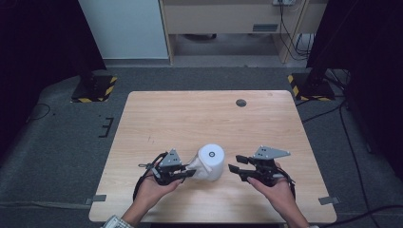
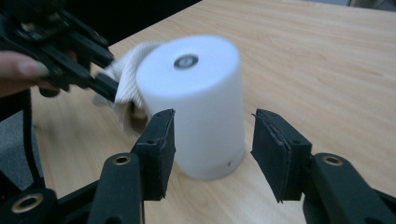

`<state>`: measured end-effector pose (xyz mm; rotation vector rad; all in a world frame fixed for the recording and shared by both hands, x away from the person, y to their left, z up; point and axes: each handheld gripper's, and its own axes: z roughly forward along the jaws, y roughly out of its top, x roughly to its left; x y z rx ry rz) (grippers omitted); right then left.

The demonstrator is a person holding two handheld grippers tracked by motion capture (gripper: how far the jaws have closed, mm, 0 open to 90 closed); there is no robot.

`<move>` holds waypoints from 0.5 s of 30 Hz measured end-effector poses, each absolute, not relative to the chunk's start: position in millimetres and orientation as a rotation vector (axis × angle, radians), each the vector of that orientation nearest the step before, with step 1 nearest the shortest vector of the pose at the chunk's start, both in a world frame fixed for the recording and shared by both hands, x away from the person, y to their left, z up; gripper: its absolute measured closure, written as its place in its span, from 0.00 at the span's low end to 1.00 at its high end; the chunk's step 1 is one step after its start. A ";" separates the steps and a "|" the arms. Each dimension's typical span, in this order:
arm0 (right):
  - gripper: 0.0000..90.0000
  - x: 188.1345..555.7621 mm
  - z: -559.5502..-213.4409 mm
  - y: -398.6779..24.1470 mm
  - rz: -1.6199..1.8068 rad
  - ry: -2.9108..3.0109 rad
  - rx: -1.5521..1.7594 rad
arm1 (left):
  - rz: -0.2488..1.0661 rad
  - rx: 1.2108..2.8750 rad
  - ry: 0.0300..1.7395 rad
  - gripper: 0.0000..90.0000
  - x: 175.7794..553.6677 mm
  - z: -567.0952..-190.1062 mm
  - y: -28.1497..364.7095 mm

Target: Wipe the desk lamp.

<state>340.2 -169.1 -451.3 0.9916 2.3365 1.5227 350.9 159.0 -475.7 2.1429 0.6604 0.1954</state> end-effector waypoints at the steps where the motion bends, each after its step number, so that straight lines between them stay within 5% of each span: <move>1: 0.57 343.8 -447.6 -166.9 1.529 2.331 0.995 | 0.181 2.147 0.670 0.82 356.6 -478.1 159.7; 6: 0.58 363.9 -433.4 -147.6 1.538 2.360 1.001 | 0.181 2.168 0.675 0.82 367.1 -483.3 163.1; 15: 0.33 385.1 -434.6 -116.1 1.494 2.426 1.033 | 0.226 2.048 0.693 0.82 346.8 -465.7 172.3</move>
